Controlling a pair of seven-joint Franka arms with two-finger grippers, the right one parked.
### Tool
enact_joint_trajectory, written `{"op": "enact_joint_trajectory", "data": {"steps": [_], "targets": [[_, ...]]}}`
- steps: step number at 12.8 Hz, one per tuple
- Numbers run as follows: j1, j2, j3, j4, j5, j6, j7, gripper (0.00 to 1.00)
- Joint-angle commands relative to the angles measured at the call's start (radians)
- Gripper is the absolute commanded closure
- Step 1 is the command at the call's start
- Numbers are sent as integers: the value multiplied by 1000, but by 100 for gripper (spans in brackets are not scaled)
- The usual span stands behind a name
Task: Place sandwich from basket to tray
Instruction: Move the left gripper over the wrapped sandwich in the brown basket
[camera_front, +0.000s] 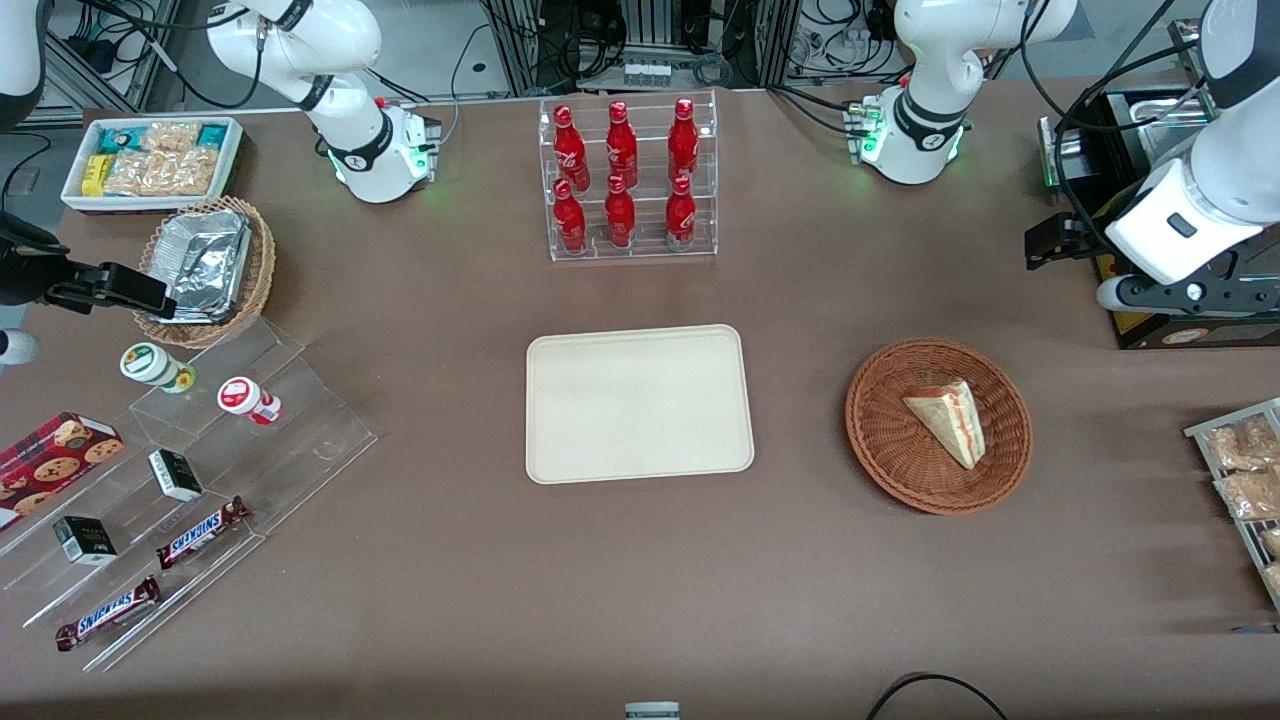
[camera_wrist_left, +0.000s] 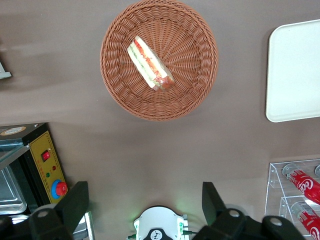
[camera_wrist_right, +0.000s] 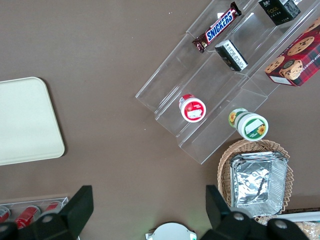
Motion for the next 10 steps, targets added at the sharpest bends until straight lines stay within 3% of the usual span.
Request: {"op": "enact_joint_trajectory", "data": {"steps": [1, 4, 10], "targets": [[-11, -18, 11, -6, 1, 7, 12, 0], [-11, -12, 11, -26, 9, 41, 15, 0], [1, 3, 17, -202, 7, 247, 12, 0]]}}
